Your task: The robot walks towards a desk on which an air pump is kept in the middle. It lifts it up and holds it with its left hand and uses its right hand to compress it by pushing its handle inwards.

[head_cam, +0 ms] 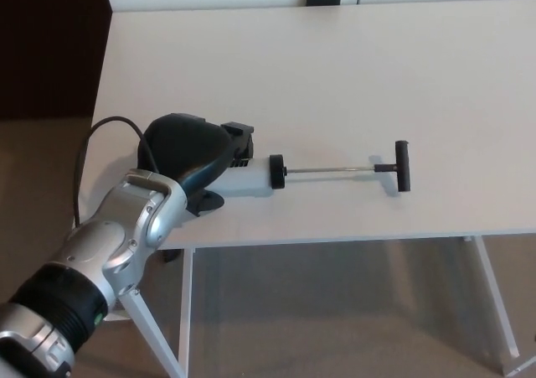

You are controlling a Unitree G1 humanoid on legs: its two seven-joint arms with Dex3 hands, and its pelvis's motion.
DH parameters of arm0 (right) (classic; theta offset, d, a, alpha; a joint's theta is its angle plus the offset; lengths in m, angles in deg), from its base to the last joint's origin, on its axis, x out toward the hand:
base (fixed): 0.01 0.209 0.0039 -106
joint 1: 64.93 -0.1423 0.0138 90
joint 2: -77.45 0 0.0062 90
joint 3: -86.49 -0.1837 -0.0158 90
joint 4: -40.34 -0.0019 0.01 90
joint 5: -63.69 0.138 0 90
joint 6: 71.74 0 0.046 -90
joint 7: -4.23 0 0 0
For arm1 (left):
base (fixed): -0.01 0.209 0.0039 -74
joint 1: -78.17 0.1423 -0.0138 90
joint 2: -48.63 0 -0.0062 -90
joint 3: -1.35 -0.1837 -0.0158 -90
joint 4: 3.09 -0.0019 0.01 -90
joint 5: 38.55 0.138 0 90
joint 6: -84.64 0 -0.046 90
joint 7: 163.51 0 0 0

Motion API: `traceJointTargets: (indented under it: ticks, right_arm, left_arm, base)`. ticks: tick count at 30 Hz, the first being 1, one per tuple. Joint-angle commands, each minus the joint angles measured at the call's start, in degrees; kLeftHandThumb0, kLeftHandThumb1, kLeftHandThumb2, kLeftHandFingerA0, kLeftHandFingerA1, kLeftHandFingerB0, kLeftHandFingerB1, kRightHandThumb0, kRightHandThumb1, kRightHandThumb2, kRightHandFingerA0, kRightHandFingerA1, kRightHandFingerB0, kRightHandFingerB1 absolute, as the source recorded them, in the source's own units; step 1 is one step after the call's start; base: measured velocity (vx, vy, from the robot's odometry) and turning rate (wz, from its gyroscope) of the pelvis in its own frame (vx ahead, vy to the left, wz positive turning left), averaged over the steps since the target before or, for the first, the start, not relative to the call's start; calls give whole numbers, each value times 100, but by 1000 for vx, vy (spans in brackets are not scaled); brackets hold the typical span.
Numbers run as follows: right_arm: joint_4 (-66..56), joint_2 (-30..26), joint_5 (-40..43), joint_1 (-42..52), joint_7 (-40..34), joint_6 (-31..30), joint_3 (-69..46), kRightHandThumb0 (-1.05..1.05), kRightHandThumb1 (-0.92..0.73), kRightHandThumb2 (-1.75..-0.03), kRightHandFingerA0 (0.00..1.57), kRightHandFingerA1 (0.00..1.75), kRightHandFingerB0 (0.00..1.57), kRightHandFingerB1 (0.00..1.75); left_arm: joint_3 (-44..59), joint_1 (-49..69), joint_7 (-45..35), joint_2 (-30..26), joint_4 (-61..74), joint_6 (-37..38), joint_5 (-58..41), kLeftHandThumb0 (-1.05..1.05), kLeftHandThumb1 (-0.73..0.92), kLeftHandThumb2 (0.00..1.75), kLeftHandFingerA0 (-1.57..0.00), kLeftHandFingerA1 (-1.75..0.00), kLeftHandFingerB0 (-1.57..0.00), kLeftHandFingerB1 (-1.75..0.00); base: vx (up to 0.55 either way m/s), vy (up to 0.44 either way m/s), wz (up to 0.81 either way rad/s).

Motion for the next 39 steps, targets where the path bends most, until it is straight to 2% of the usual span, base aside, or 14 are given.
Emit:
traceJointTargets:
  ticks: [1,6,7,11,13,14,16,25,29,30,31,36,37,39]
  right_arm:
    - [-3673,595,1175,51,-544,2467,-1193,-62,-81,-65,22,34,25,30]
    - [-3474,-138,506,-2212,-1293,1474,-1227,-71,-65,-101,2,26,6,27]
    - [-3228,-218,294,-2852,-1429,1159,-1084,-70,-64,-102,0,31,5,31]
    - [-3088,-256,186,-3264,-1491,882,-1003,-74,-65,-101,2,28,9,30]
    - [-2499,-408,27,-4218,-1555,187,-761,-76,-85,-66,6,30,6,24]
    - [-2061,-434,-115,-4661,-1552,-71,-583,-86,-74,-110,0,20,0,15]
    - [-1372,-446,-294,-5191,-1476,-303,-349,-81,-72,-109,0,22,0,18]
    - [632,-320,-734,-6028,-1281,-351,109,-86,-74,-104,4,16,4,13]
    - [1560,-318,-1060,-6294,-1314,-363,355,-77,-73,-108,0,20,0,19]
    - [1560,-318,-1060,-6294,-1314,-363,355,-77,-73,-108,0,20,0,19]
    - [2061,-311,-1175,-6420,-1350,-366,463,-71,-88,-68,1,17,1,19]
    - [2990,-224,-1123,-6639,-1352,-255,528,-75,-70,-93,0,17,0,18]
    - [3332,-175,-1038,-6716,-1337,-274,524,-73,-88,-66,0,18,0,19]
    - [3735,-100,-955,-6788,-1354,-257,493,-73,-87,-66,0,20,0,20]
  left_arm:
    - [370,-117,493,-573,-306,992,-187,-22,83,63,-73,-175,-82,-82]
    - [392,-109,433,-556,-207,1028,-200,-19,84,63,-73,-175,-79,-95]
    - [427,-102,420,-565,-181,1050,-223,-19,77,66,-92,-170,-71,-132]
    - [456,-99,393,-566,-150,1046,-229,-17,83,62,-71,-175,-67,-125]
    - [481,-111,350,-594,-81,1040,-201,-17,83,61,-75,-174,-81,-91]
    - [487,-127,309,-619,-46,1032,-183,-14,84,62,-75,-172,-73,-116]
    - [523,-148,273,-644,-17,1053,-190,-18,83,62,-72,-173,-71,-125]
    - [628,-198,104,-667,64,1083,-247,-20,85,62,-70,-173,-70,-117]
    - [691,-256,161,-671,42,1186,-248,-16,80,60,-67,-175,-49,-150]
    - [691,-256,161,-671,42,1186,-248,-16,80,60,-67,-175,-49,-150]
    - [695,-322,216,-681,37,1214,-171,-15,78,58,-69,-175,-59,-131]
    - [703,-460,305,-648,7,1231,-90,-13,72,56,-69,-175,-62,-131]
    - [739,-480,252,-632,10,1248,-146,-14,73,58,-72,-175,-75,-111]
    - [747,-498,221,-634,28,1250,-148,-13,74,57,-75,-174,-84,-90]
  base:
    - [0,0,0]
    - [0,0,0]
    - [0,0,0]
    - [0,0,0]
    - [0,0,0]
    - [0,0,0]
    - [0,0,0]
    - [0,0,0]
    - [0,0,0]
    - [0,0,0]
    - [0,0,0]
    - [0,0,0]
    - [0,0,0]
    - [0,0,0]
